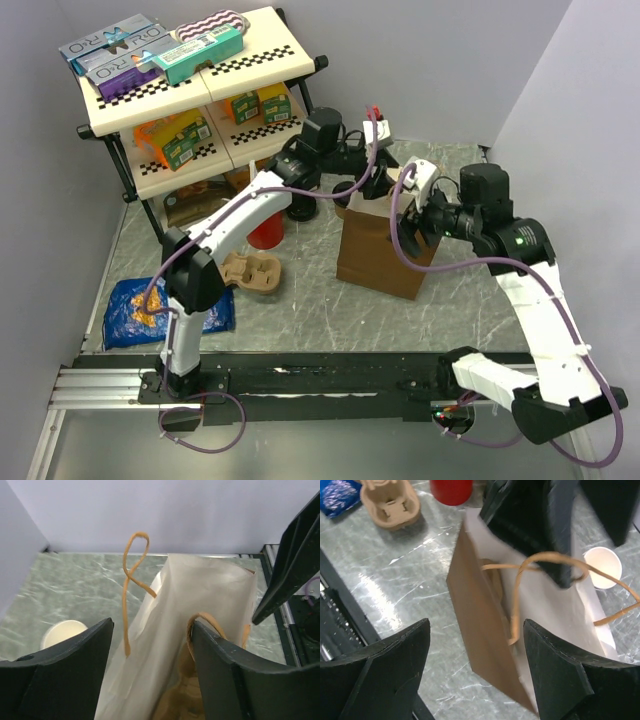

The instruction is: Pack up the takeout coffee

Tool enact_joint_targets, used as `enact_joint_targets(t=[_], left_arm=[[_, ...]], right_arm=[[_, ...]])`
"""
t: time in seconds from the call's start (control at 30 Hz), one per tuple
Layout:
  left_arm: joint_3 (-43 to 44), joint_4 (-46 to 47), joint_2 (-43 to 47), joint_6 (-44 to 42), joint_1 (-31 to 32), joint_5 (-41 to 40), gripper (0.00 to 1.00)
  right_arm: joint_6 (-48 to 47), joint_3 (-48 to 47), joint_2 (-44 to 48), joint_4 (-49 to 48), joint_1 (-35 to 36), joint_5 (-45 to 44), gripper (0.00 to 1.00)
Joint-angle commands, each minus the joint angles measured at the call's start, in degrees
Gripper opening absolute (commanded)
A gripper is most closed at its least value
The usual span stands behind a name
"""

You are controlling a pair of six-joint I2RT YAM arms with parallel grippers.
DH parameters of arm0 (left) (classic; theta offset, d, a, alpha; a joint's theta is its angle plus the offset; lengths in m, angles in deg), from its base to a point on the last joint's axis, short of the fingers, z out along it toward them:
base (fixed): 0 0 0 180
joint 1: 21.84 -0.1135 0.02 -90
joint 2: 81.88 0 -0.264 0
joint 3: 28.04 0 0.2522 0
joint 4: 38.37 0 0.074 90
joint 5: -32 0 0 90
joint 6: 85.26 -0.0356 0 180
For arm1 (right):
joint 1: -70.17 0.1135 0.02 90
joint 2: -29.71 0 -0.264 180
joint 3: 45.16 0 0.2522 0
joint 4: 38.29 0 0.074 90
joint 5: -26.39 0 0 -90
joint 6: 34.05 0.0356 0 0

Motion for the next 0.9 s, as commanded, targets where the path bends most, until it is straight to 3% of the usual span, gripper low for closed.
enact_joint_targets(t=[0.0, 0.17, 0.4, 0.47, 0.63, 0.7, 0.87], left_arm=[[2.11, 3.20, -0.19, 5.06, -0.18, 4.88, 0.68], [-5.17, 4.43, 6.12, 6.02, -1.32, 3.39, 0.68], [-7.47, -2.68, 11.15, 2.52, -2.38, 1.02, 0.77], [-6.86, -6.02, 11.50, 0.50, -2.38, -0.21, 0.78], [-8.87, -10.69, 13.34, -3.29, -3.26, -2.67, 0.79], [-10.46, -10.86, 14.40, -3.82, -3.87, -3.29, 0.79], [-8.19, -10.16, 11.44, -4.52, -4.40, -1.37, 0.79]], right_arm=[[2.86, 0.20, -0.92, -6.33, -0.09, -2.30, 0.80], [2.96, 1.60, -0.83, -8.09, -0.01, -2.39, 0.78], [2.61, 3.45, -1.98, -9.59, 0.08, -0.20, 0.77], [2.34, 3.36, -2.59, -9.07, 0.34, 3.58, 0.77], [3.49, 4.42, -3.38, -10.29, 0.96, 2.19, 0.74], [3.49, 4.51, -3.65, -10.56, 0.96, 1.04, 0.69], [2.17, 2.84, -3.82, -8.98, 0.96, 2.09, 0.43]])
